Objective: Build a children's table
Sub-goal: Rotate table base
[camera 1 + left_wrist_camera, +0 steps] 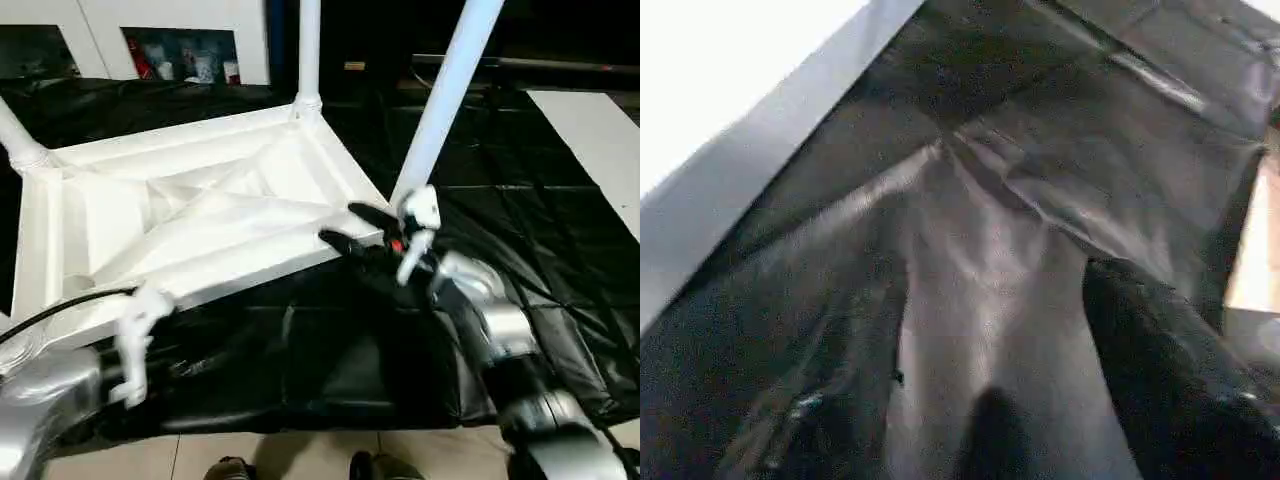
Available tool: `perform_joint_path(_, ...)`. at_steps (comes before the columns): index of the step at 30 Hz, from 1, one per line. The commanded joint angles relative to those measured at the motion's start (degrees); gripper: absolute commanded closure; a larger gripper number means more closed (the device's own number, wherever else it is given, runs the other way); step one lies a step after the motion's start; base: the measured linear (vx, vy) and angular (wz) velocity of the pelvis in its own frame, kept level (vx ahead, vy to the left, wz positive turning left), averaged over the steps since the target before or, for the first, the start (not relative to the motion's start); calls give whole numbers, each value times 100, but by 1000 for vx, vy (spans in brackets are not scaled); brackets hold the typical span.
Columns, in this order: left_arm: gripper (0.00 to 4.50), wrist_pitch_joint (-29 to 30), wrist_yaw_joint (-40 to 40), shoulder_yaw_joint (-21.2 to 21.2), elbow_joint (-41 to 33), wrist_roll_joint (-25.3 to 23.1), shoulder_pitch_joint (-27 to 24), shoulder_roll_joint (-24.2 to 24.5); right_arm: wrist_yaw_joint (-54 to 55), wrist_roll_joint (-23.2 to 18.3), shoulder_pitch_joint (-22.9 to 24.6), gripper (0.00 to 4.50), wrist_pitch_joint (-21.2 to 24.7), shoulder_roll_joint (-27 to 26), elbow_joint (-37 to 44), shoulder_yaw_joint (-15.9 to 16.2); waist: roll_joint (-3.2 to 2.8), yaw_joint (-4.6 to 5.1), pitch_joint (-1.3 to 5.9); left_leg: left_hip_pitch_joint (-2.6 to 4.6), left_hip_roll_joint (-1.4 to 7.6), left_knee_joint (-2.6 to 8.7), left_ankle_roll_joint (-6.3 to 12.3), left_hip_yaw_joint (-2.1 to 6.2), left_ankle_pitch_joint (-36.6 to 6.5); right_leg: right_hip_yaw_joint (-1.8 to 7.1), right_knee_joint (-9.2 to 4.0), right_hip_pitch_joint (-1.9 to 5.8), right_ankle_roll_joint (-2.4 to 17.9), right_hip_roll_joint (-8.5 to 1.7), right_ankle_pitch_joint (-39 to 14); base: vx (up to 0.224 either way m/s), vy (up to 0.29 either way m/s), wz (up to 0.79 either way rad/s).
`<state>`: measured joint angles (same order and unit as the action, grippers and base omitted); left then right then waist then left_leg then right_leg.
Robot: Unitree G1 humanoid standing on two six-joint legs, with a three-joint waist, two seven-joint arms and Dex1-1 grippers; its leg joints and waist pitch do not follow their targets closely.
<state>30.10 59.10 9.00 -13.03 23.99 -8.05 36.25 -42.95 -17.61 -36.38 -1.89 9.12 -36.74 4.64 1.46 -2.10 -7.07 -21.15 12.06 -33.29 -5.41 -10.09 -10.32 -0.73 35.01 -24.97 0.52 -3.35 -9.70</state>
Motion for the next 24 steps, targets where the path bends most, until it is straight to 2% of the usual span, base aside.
perform_joint_path(1,111,-145,141,207,-141,68,-304,125,174,100,-235,64,-283,28,-470,-214,-90,-5,445,66,37,379,237,-54,-1102,150,-331,314,1410,-226,-832,0,0,0)
perform_joint_path(2,116,-198,177,347,-170,117,-494,128,284,139,-384,64,-406,59,-716,-298,-91,9,454,60,40,372,278,-54,-1023,146,-311,317,1460,-229,-697,0,0,0)
perform_joint_path(4,84,-203,183,420,-187,162,-562,113,317,141,-435,64,-437,77,-801,-333,-97,-3,457,75,42,358,337,-70,-996,151,-306,309,1504,-217,-574,0,0,0)
perform_joint_path(5,84,-203,183,420,-187,162,-562,113,317,141,-435,64,-437,77,-801,-333,-100,-13,452,78,40,360,353,-73,-990,151,-310,307,1505,-212,-563,0,0,0)
perform_joint_path(6,68,-320,211,642,-178,254,-760,53,534,204,-573,64,-596,160,-1089,-444,-111,-30,452,76,47,359,355,-73,-1029,149,-308,305,1516,-224,-596,0,0,0)
perform_joint_path(8,70,-441,262,829,-217,349,-1009,16,872,282,-736,64,-757,285,-1449,-569,-109,-20,430,68,47,378,252,-62,-1300,139,-339,303,1496,-227,-957,0,0,0)
perform_joint_path(9,70,-450,276,877,-239,387,-1076,6,963,303,-777,64,-804,323,-1544,-599,-112,-36,437,97,54,363,228,-76,-1387,146,-343,280,1482,-230,-1033,0,0,0)
perform_joint_path(10,29,-459,309,951,-271,439,-1181,-1,1092,322,-836,64,-851,385,-1683,-647,-112,-35,421,96,57,373,193,-69,-1516,146,-350,274,1435,-220,-1189,0,0,0)
perform_joint_path(13,33,-546,442,1187,-287,596,-1495,61,1659,456,-1068,64,-1118,595,-2244,-811,-115,-83,418,114,45,368,141,-80,-1639,146,-365,244,1327,-205,-1348,0,0,0)
perform_joint_path(15,21,-616,532,1353,-280,679,-1638,86,2090,485,-1186,64,-1169,715,-2525,-947,-107,-103,425,121,38,353,137,-84,-1678,152,-360,234,1287,-197,-1334,0,0,0)
perform_joint_path(16,9,-642,588,1432,-285,707,-1708,100,2245,483,-1231,64,-1199,761,-2631,-1014,-65,-113,425,106,34,350,154,-88,-1656,152,-357,240,1228,-188,-1272,0,0,0)
perform_joint_path(17,9,-681,651,1509,-285,710,-1781,120,2326,460,-1259,64,-1198,797,-2695,-1068,-77,-110,428,75,28,352,179,-75,-1613,153,-336,257,1219,-194,-1236,0,0,0)
perform_joint_path(18,9,-713,697,1568,-281,707,-1836,136,2332,439,-1275,64,-1197,814,-2731,-1098,-76,-113,426,78,30,354,186,-75,-1624,151,-344,253,1198,-189,-1244,0,0,0)
perform_joint_path(19,9,-783,761,1698,-235,726,-1935,180,2260,431,-1293,64,-1241,815,-2777,-1100,-46,-99,426,76,30,346,200,-81,-1619,152,-340,250,1193,-185,-1226,0,0,0)
perform_joint_path(20,9,-819,790,1764,-209,738,-1984,203,2216,429,-1302,64,-1266,813,-2799,-1095,-58,-96,426,57,25,348,223,-74,-1610,152,-336,265,1185,-190,-1224,0,0,0)
perform_joint_path(22,9,-925,835,2062,-52,804,-2047,255,2005,461,-1273,64,-1347,749,-2803,-1051,-28,-68,414,48,29,347,269,-75,-1625,152,-347,260,1166,-182,-1258,0,0,0)
perform_joint_path(24,9,-1042,777,2314,95,894,-1961,268,1762,502,-1213,64,-1413,666,-2793,-1000,-24,-58,408,53,27,348,295,-73,-1664,150,-354,253,1163,-177,-1308,0,0,0)
